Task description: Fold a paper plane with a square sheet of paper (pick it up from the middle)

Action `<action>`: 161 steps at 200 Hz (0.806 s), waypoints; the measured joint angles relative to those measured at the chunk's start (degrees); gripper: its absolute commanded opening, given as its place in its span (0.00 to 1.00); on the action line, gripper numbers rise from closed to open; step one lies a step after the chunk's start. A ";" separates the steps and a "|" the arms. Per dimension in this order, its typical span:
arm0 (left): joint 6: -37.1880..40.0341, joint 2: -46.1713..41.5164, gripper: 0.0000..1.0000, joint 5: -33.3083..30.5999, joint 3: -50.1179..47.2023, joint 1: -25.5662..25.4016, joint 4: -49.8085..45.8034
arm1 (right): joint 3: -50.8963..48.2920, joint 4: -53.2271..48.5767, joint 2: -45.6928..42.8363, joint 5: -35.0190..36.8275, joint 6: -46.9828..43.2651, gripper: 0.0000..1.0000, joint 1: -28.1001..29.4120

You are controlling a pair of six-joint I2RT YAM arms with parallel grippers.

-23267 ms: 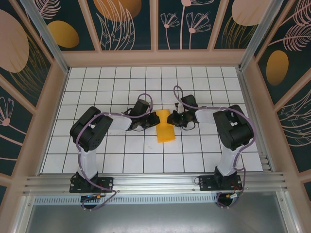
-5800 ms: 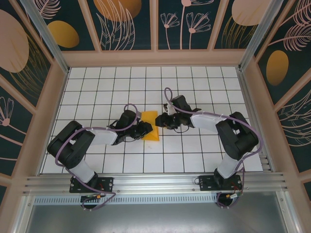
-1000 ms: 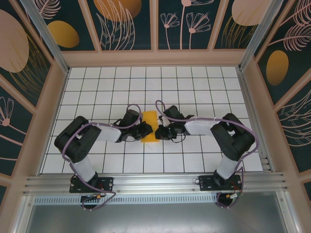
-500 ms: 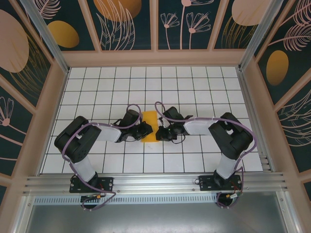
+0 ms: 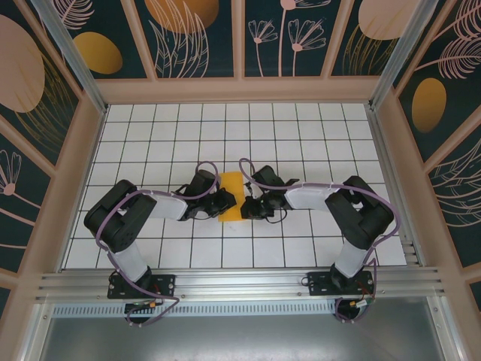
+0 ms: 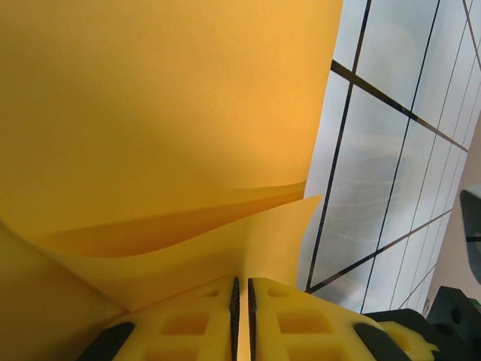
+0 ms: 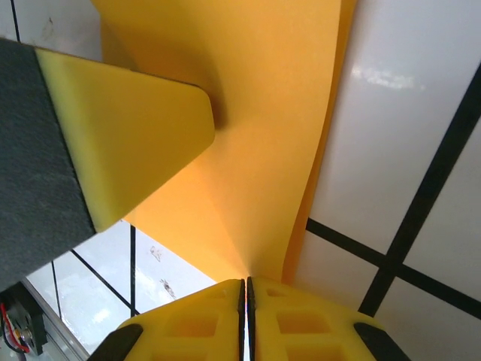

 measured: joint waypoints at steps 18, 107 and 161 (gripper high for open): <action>0.00 0.00 0.15 -0.02 0.00 0.00 0.00 | -0.31 -0.22 0.09 0.09 -0.02 0.14 0.09; -0.07 -0.02 0.15 -0.11 0.00 -0.15 0.00 | 0.94 -2.69 -1.36 1.77 -0.15 0.14 0.26; -0.20 -0.11 0.15 -0.44 0.00 -0.15 -0.04 | 1.95 -1.99 -0.85 1.68 -0.15 0.14 0.26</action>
